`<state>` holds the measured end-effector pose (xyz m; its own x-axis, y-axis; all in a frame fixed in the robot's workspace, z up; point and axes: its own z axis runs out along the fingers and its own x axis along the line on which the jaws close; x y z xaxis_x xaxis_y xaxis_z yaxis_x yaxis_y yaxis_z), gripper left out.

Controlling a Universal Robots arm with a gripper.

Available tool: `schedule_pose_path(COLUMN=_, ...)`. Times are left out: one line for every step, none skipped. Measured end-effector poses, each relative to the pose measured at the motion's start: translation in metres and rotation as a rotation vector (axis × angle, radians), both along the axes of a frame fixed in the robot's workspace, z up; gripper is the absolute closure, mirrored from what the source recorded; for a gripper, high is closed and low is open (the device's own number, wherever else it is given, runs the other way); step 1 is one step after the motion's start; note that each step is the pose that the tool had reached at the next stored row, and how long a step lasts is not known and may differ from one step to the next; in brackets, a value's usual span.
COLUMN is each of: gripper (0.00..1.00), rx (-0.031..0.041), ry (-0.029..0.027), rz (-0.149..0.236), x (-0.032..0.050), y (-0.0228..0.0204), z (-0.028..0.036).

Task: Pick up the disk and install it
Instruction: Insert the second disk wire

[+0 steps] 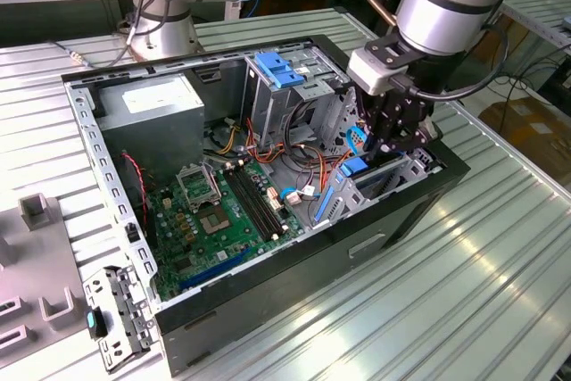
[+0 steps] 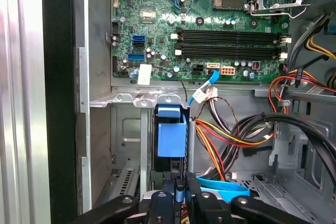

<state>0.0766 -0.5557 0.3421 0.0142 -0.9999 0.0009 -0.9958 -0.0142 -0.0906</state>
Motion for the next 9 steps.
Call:
schedule_pose_path(gripper=0.76, rx=0.0011, ry=-0.0004, rz=0.000, x=0.0000, y=0.0000, z=0.0014)
schedule_pose_path(gripper=0.76, rx=0.0019, ry=-0.0004, rz=0.000, x=0.0000, y=0.0000, z=0.0036)
schedule_pose_path(gripper=0.76, rx=0.0022, ry=-0.0005, rz=0.000, x=0.0000, y=0.0000, z=0.0064)
schedule_pose_path(gripper=0.76, rx=0.0022, ry=-0.0004, rz=0.000, x=0.0000, y=0.0000, z=0.0105)
schedule_pose_path(gripper=0.76, rx=0.0020, ry=-0.0004, rz=0.000, x=0.0000, y=0.0000, z=0.0142)
schedule_pose_path(gripper=0.76, rx=0.0021, ry=-0.0004, rz=0.000, x=0.0000, y=0.0000, z=0.0148)
schedule_pose_path(gripper=0.76, rx=0.0024, ry=-0.0004, rz=0.000, x=0.0000, y=0.0000, z=0.0147)
schedule_pose_path(gripper=0.76, rx=0.0025, ry=-0.0004, rz=0.000, x=0.0000, y=0.0000, z=0.0148)
schedule_pose_path(gripper=0.76, rx=0.0021, ry=-0.0004, rz=0.000, x=0.0000, y=0.0000, z=0.0150)
